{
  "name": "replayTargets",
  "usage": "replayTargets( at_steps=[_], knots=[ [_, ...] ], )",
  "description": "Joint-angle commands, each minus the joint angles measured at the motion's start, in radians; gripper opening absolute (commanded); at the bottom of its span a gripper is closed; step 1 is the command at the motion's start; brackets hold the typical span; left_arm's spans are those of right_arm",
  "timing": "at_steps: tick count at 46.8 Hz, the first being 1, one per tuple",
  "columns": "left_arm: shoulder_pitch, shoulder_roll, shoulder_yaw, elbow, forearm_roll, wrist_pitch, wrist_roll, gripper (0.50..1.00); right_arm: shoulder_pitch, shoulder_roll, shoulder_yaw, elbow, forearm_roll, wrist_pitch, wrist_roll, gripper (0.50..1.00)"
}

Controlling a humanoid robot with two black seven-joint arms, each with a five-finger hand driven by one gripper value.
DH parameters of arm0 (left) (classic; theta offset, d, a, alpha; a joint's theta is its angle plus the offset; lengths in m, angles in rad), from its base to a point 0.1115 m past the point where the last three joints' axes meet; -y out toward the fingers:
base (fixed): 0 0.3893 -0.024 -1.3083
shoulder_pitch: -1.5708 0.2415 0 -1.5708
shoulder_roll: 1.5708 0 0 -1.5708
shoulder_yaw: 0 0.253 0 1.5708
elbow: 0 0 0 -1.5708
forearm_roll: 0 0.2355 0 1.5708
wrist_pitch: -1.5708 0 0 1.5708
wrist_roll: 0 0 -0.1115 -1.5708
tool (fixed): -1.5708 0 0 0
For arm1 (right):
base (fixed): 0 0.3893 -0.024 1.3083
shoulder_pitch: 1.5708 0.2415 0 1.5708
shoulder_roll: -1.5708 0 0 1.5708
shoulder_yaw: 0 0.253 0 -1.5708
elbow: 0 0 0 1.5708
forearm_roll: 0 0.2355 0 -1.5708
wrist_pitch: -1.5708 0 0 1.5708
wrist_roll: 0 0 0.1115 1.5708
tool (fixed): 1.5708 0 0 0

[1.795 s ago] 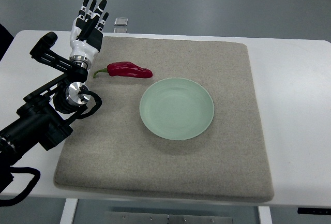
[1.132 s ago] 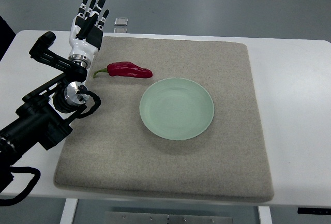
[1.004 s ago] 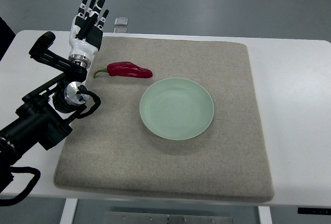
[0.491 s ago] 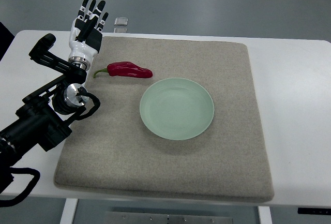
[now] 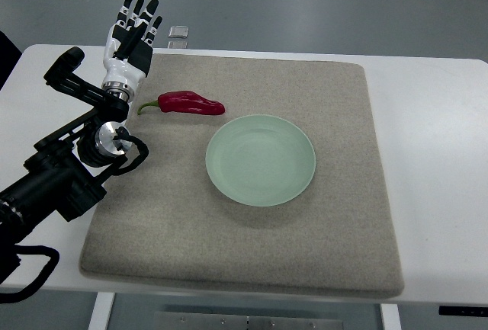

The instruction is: Place red pepper on plate with left hand

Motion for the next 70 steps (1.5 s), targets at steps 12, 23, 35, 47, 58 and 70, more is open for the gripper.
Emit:
replayTargets(
  at_steps=[12,23,35,47,58,70],
  knots=[
    [-0.01,0.002,-0.002,-0.001,0.155,0.018,0.0,0.99,0.0,0.0,0.0,0.0,0.0,0.0,0.0,0.932],
    [-0.018,0.013,-0.003,-0.001,0.281,0.037,-0.002,0.986,0.0,0.0,0.0,0.0,0.0,0.0,0.0,0.932],
    [-0.031,0.022,-0.002,-0.013,0.564,0.098,-0.002,0.986,0.0,0.0,0.0,0.0,0.0,0.0,0.0,0.932],
    [-0.044,0.079,0.0,-0.03,0.735,0.087,-0.002,0.994,0.0,0.0,0.0,0.0,0.0,0.0,0.0,0.932],
    [-0.051,0.132,0.005,-0.017,0.975,0.1,0.0,0.981,0.0,0.0,0.0,0.0,0.0,0.0,0.0,0.932],
    [-0.07,0.171,0.018,-0.021,1.212,0.1,0.0,0.975,0.0,0.0,0.0,0.0,0.0,0.0,0.0,0.932]
  ],
)
